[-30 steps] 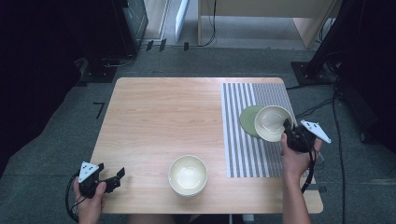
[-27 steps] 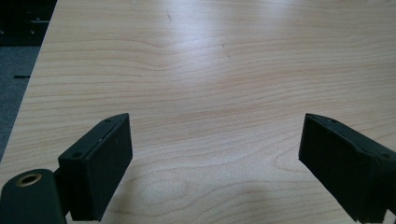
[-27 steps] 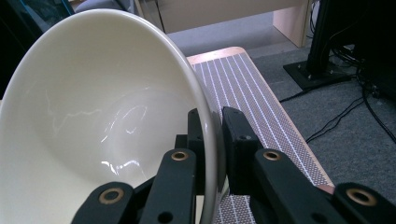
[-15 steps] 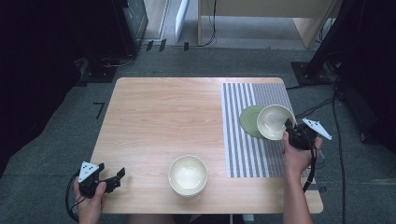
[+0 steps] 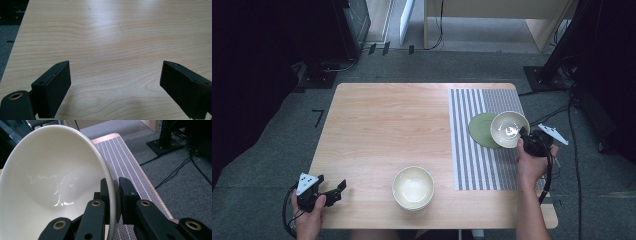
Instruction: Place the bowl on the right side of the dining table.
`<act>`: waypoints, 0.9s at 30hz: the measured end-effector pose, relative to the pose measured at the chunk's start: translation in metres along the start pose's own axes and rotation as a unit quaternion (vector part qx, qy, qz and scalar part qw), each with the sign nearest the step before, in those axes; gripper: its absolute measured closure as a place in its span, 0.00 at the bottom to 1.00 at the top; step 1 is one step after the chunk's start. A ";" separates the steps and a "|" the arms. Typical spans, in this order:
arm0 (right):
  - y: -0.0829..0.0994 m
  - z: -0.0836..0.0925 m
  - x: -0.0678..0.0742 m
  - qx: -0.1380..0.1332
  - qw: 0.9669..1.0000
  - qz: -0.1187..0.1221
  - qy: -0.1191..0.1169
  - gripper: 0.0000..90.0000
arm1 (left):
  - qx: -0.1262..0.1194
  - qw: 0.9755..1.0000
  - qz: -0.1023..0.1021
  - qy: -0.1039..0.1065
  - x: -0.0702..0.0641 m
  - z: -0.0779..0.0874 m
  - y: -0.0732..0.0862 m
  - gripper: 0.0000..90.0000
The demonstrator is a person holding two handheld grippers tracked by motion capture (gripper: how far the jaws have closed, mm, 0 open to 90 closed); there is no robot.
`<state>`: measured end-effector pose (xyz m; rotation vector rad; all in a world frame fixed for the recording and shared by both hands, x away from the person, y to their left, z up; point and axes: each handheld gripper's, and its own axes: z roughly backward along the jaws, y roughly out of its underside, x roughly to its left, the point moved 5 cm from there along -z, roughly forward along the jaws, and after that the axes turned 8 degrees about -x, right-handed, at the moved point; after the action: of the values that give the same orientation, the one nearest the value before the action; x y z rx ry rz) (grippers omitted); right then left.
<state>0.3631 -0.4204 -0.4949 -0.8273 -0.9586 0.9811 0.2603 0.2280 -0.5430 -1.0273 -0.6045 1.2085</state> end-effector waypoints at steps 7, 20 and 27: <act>-0.005 -0.007 0.002 0.007 1.000 0.002 0.000 0.92 | -0.001 1.000 0.004 0.002 0.001 0.000 0.000 0.11; -0.011 -0.018 0.006 0.017 1.000 0.002 0.002 0.93 | 0.000 1.000 0.004 0.003 0.000 0.000 0.000 0.11; -0.017 -0.025 0.006 0.030 1.000 -0.001 0.003 0.92 | 0.002 1.000 0.003 0.004 0.000 -0.001 0.000 0.11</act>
<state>0.3923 -0.4241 -0.4867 -0.7785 -0.9194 1.0001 0.2609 0.2278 -0.5433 -1.0316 -0.5929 1.2106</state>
